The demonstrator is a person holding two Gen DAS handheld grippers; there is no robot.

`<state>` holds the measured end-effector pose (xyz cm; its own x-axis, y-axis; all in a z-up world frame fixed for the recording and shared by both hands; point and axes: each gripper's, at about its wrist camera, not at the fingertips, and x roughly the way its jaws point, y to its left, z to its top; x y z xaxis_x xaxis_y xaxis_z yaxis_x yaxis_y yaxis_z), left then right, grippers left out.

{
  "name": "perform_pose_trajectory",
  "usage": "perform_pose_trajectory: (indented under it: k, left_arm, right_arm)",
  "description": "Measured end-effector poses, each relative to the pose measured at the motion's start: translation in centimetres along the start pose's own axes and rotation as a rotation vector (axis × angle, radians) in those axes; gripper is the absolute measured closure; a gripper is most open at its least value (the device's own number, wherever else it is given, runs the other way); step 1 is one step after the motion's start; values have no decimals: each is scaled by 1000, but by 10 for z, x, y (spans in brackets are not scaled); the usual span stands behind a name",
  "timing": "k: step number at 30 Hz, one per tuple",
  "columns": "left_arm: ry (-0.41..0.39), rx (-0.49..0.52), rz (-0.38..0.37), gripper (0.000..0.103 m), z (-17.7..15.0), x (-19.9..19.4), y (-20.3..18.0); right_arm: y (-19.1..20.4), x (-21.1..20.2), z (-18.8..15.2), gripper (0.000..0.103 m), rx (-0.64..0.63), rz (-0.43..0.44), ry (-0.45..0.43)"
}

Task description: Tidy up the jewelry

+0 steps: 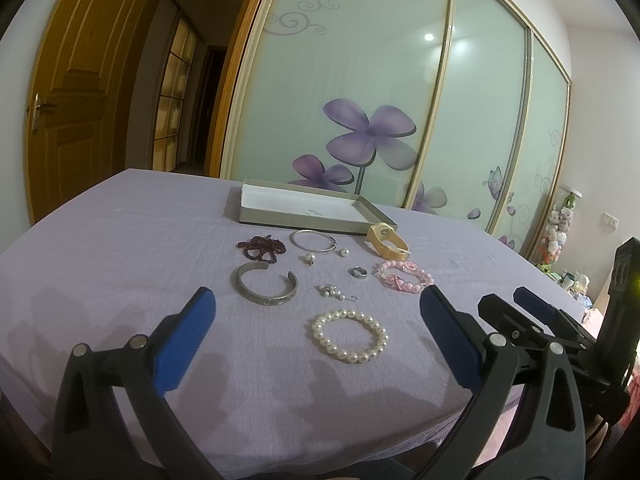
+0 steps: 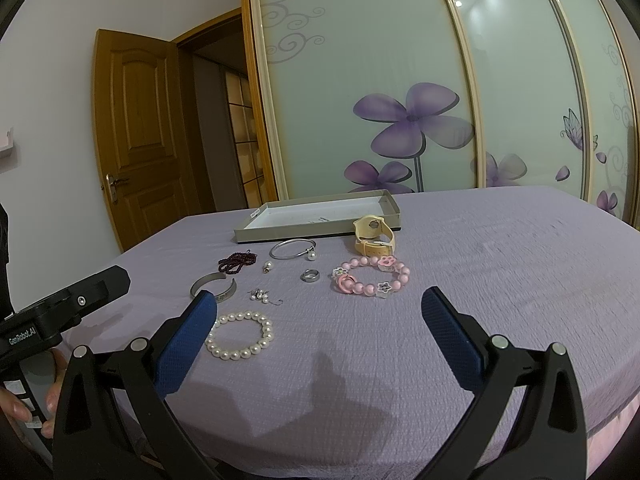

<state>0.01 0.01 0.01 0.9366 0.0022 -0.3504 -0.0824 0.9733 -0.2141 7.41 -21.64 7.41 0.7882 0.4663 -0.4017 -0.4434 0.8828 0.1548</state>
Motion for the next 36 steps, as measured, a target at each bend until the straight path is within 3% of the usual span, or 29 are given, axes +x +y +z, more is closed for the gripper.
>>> perform_pose_trajectory:
  k: [36]
  left_arm:
    - [4, -3, 0, 2, -4, 3, 3]
  right_arm:
    - [-2, 0, 4, 1, 2, -4, -4]
